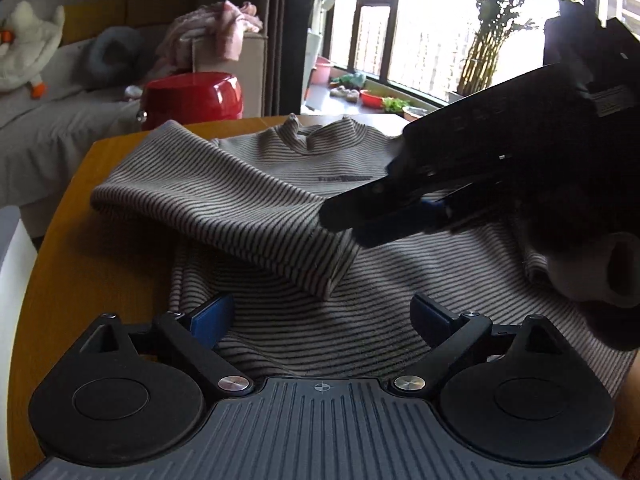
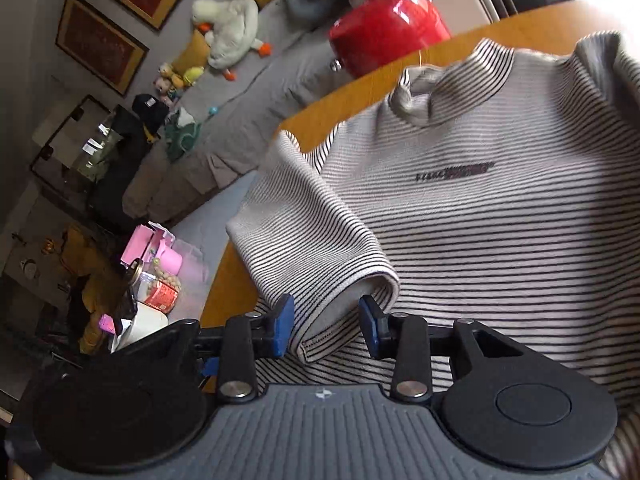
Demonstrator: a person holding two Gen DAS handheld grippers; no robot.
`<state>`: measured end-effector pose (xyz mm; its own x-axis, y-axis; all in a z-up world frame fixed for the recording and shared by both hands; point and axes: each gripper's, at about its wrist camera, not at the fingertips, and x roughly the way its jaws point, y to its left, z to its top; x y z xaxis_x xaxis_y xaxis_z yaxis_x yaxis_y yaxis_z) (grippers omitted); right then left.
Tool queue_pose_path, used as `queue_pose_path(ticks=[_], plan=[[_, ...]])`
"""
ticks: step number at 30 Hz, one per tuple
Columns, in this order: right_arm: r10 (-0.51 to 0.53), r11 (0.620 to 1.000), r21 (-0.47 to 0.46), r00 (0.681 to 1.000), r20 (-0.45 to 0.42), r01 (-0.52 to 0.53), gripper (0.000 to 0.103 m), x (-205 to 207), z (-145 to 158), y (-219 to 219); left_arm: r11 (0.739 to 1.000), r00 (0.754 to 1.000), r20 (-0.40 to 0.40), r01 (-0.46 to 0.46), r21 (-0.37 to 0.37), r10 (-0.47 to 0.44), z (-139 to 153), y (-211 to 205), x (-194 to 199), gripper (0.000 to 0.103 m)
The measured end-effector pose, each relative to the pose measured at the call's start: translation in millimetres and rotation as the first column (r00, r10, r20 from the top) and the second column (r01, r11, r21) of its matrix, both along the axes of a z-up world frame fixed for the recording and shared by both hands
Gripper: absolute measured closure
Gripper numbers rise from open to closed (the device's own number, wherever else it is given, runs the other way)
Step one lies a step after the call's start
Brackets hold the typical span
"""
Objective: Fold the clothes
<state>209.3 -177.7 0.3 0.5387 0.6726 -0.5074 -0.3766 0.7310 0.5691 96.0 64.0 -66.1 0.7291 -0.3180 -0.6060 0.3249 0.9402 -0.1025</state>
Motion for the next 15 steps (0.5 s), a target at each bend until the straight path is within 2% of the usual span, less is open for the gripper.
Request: queue_pose_path(ticks=[2, 6, 11, 12, 15], plan=[[-0.028, 0.999, -0.018, 0.997, 0.074, 0.029, 0.098, 5, 19, -2, 1.0, 1.0, 0.003, 0.003, -0.026, -0.003, 3, 5, -1, 0.004], [-0.079, 0.995, -0.047, 0.972, 0.222, 0.092, 0.099, 14, 57, -5, 0.997, 1.0, 0.019, -0.011, -0.073, 0.013, 12, 15, 5, 0.002], [-0.132, 0.982, -0.07, 0.907, 0.4, 0.174, 0.099, 26, 104, -9, 0.99, 0.996, 0.046, -0.069, -0.119, 0.075, 23, 27, 25, 0.0], [-0.142, 0.979, -0.075, 0.897, 0.418, 0.19, 0.099, 28, 109, -12, 0.989, 0.995, 0.051, -0.085, -0.119, 0.092, 25, 28, 29, 0.0], [-0.182, 0.97, -0.098, 0.929, 0.323, 0.224, 0.099, 41, 82, -33, 0.986, 0.991, 0.057, -0.11, -0.128, 0.118, 36, 34, 39, 0.0]])
